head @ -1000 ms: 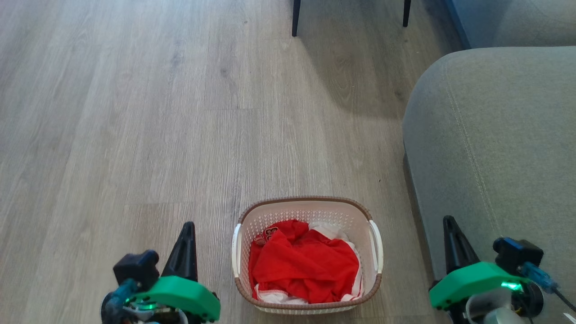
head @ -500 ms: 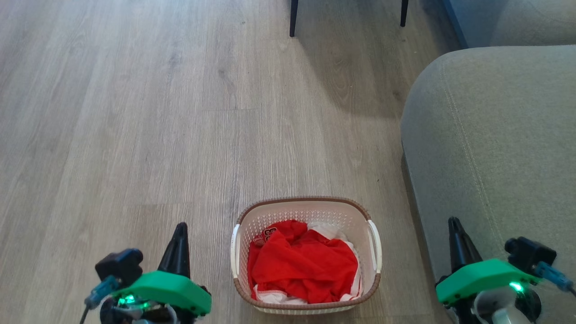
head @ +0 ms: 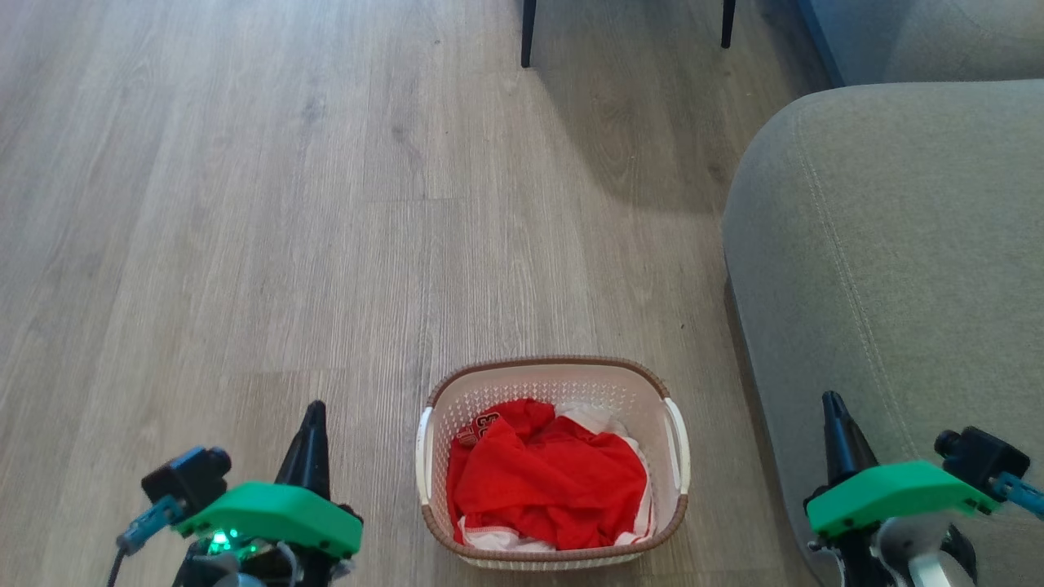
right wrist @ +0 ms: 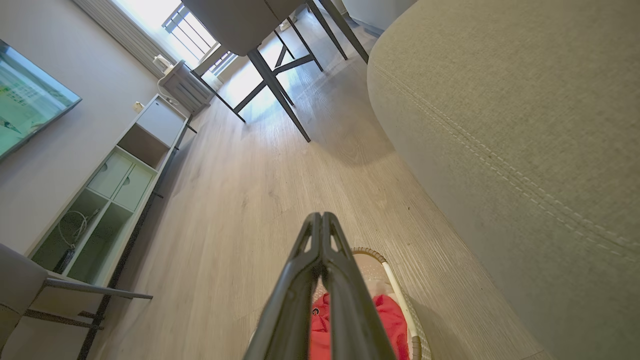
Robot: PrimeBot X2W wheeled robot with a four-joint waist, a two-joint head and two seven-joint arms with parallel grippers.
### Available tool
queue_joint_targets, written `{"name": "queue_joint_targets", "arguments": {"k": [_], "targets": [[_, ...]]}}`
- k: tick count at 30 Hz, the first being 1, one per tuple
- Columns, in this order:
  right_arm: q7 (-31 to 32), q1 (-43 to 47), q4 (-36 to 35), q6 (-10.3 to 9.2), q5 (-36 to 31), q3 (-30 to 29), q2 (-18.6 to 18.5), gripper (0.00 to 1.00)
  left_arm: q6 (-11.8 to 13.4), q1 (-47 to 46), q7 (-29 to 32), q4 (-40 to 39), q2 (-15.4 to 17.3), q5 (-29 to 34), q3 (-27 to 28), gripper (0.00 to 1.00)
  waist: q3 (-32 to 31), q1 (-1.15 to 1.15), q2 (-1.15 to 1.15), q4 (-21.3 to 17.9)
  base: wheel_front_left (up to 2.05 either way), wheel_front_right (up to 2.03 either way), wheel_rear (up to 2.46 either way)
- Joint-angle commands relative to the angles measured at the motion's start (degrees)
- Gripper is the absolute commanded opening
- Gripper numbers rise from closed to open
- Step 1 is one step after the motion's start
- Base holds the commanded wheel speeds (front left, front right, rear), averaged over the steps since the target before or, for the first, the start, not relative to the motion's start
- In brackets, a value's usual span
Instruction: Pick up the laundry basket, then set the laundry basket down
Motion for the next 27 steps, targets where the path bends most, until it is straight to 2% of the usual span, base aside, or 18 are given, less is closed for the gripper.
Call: {"name": "queue_joint_targets", "arguments": {"k": [1,27], "targets": [[0.3,-2.9,-1.6,0.15,1.7,-0.1,-1.0,0.00,-0.8,-3.3,0.4,-1.6,0.9,-1.7,1.7,0.00,0.0,0.00,0.00,0.0,0.00,0.00,0.00],[4.4,-4.0,-1.1,0.23,17.7,-2.2,-1.2,0.00,-3.3,-4.9,4.4,-0.4,1.1,-18.4,6.0,0.00,-0.1,0.00,0.00,-0.7,0.00,0.00,0.00]]}}
